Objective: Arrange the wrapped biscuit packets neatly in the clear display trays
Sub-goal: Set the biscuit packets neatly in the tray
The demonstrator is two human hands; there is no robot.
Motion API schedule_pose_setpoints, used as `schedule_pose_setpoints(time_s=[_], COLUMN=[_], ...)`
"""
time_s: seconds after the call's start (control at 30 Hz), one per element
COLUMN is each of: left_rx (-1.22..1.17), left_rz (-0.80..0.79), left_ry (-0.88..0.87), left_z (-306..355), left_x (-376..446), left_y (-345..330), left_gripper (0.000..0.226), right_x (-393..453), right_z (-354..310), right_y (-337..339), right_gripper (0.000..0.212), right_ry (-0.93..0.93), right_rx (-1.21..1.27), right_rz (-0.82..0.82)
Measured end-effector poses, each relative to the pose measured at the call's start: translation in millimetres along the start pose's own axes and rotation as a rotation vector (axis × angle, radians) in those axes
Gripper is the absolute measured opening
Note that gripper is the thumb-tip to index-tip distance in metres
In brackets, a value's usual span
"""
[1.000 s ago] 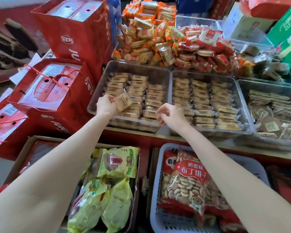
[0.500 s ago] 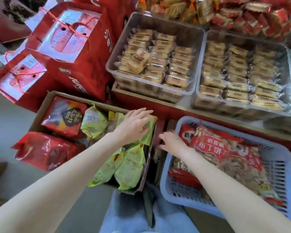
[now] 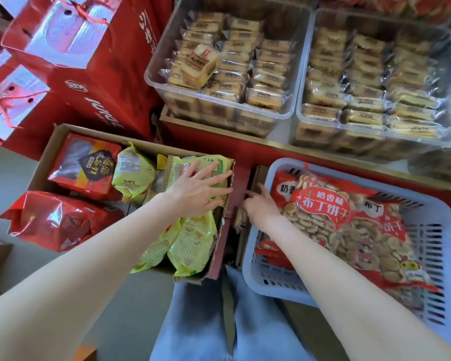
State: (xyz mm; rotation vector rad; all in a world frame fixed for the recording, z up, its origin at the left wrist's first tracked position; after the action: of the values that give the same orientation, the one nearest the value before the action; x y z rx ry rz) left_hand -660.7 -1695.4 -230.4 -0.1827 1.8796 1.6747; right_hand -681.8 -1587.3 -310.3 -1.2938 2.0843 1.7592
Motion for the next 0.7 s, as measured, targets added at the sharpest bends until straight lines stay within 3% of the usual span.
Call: schedule_pose_setpoints(time_s=[0.1, 0.23, 0.37, 0.5, 0.57, 0.7], left_rx=[-0.059, -0.193, -0.432, -0.747, -0.853, -1.011], left_rz=[-0.029, 0.03, 0.144, 0.319, 0.429, 0.603], left_ry=[0.023, 0.022, 0.005, -0.043, -0.061, 0.087], left_z=[1.4, 15.5, 25.2, 9.6, -4.0, -52.1], left_x=[0.2, 12.8, 29.3, 37.2, 39.6, 37.0], left_y=[0.5, 30.7, 91.3, 159.9, 180.7, 212.8], left_gripper=[0.048, 0.061, 0.087, 0.096, 0.084, 0.023], right_x=[-19.1, -44.8, -77.2, -90.9, -92.8, -81.6], right_z=[4.1, 21.5, 15.4, 20.3, 23.4, 23.0], right_y=[29.5, 91.6, 186.2, 261.3, 290.8, 333.3], right_gripper=[0.03, 0.02, 0.01, 0.007, 0.006, 0.008], right_ry=[0.072, 0.096, 0.272, 0.289, 0.295, 0.315], right_rx=[-0.029, 0.315, 0.432, 0.57, 0.671, 0.922], right_rz=[0.275, 0.564, 0.788, 0.911, 0.974, 0.997])
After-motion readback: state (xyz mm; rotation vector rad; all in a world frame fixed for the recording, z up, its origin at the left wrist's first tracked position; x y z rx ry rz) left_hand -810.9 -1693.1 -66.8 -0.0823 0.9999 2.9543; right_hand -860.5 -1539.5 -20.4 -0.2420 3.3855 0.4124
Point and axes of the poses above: each hand's wrist, its own x-axis towards the middle knuckle, its own y-axis out of the back of the hand, z = x × y, the point moved 9 cm from there along x, towards the middle knuckle, and after that the axes turned 5 degrees about y, right-handed, at the moved point
